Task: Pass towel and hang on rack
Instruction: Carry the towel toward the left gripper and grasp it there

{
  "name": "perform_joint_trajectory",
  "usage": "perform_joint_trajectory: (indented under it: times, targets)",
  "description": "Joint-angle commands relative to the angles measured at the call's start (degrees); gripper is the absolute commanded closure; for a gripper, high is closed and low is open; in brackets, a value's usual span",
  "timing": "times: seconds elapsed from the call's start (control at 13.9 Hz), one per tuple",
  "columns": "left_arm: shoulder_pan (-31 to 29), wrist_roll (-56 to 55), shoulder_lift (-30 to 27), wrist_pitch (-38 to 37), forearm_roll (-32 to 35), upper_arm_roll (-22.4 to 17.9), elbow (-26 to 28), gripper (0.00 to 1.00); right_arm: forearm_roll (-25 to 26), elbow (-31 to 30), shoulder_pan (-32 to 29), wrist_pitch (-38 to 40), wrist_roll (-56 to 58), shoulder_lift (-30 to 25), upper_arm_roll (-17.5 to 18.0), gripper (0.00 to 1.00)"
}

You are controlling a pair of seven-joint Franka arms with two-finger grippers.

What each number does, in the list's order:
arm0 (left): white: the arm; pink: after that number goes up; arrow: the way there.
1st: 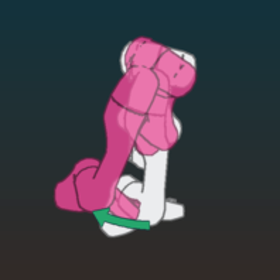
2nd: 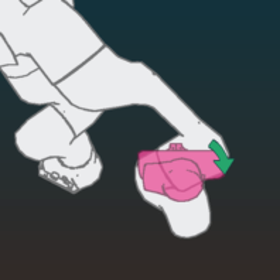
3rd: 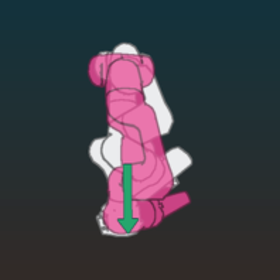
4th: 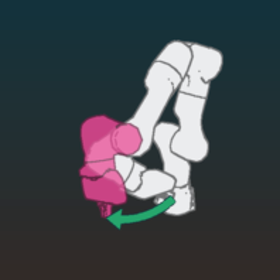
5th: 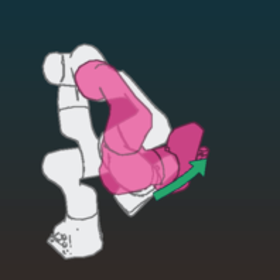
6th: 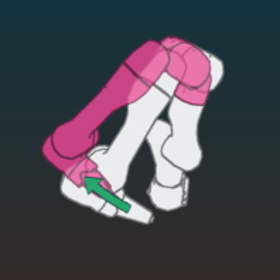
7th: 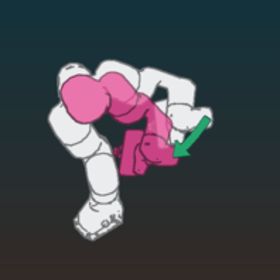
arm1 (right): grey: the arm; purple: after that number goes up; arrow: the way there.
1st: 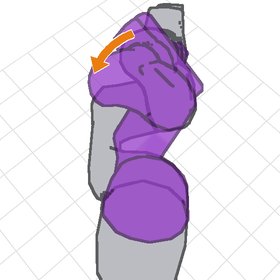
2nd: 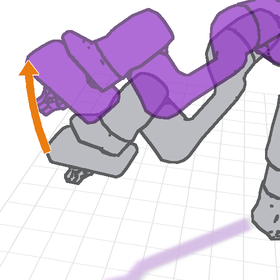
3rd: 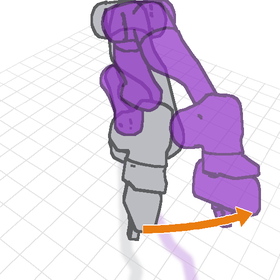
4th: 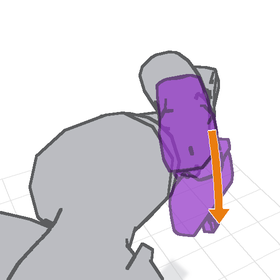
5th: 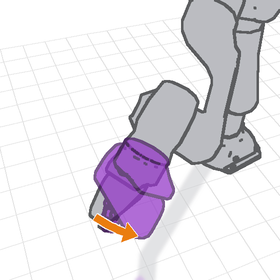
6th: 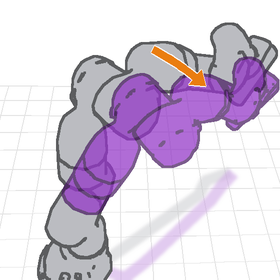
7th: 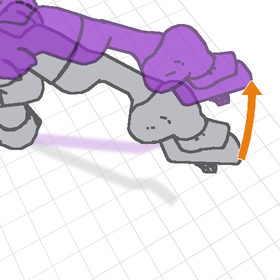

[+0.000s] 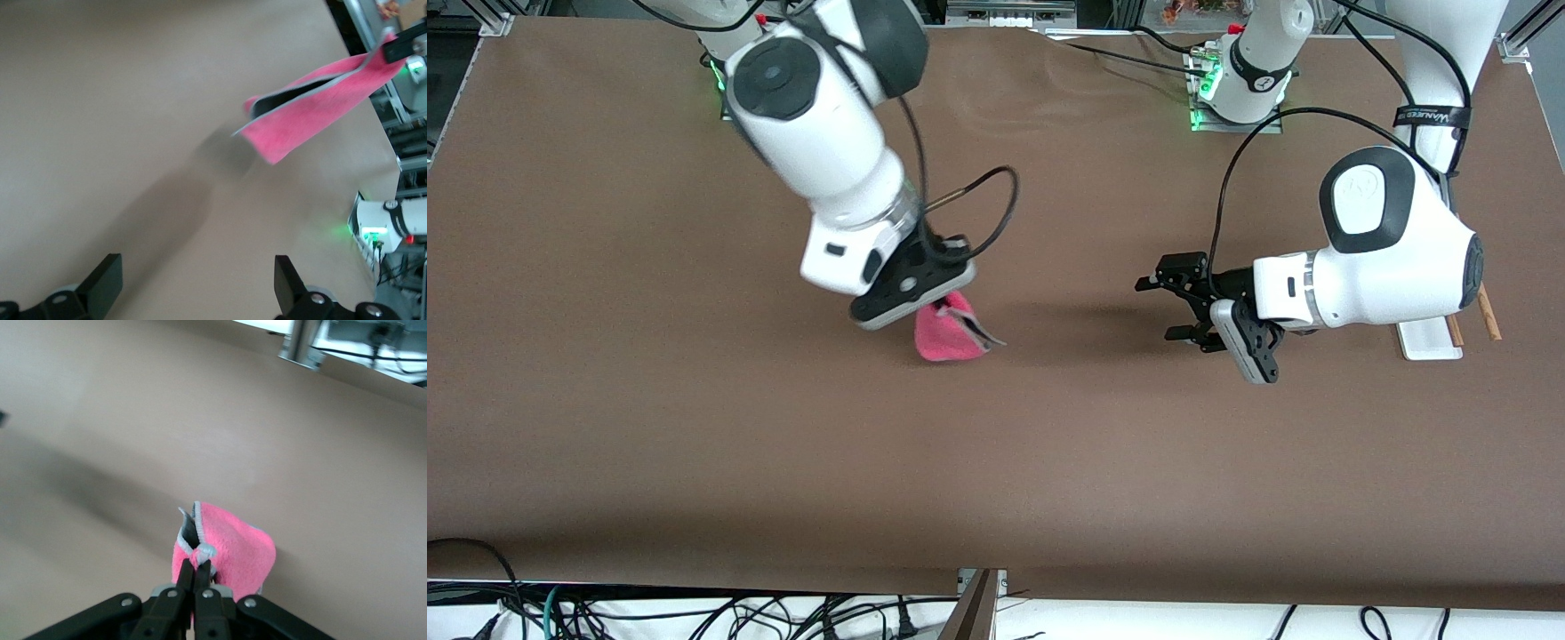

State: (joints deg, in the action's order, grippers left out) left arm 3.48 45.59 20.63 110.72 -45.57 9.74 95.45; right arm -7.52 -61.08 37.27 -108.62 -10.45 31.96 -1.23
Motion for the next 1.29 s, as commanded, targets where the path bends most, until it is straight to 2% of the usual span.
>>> perform_joint_trajectory:
  times: [0.0,0.36,0.65,0.86,0.93,1.22]
  targets:
    - [0.4,10.4,0.9,0.6,-3.7,0.5,-0.2,0.00,-0.4,0.9,3.6,-2.4,-4.1,0.4,-0.7,1.00]
    - [0.8,24.9,0.9,6.7,-10.2,1.3,6.3,0.00,-0.6,0.9,6.8,-4.9,-7.0,0.8,-0.6,1.00]
    - [1.1,32.2,0.6,8.1,-14.5,2.6,9.5,0.01,-0.6,0.8,9.1,-6.2,-8.9,1.5,-0.6,1.00]
    - [1.6,38.1,0.6,16.9,-17.1,6.5,14.0,0.05,-0.6,0.7,9.6,-6.5,-8.9,1.6,-0.7,1.00]
    - [1.7,40.5,0.6,17.2,-18.5,6.7,15.0,0.09,-0.6,0.8,9.6,-6.6,-8.9,1.6,-0.7,1.00]
    - [1.7,45.1,0.3,17.2,-19.4,7.0,18.4,0.08,-0.6,0.7,9.6,-6.6,-8.9,1.6,-0.7,1.00]
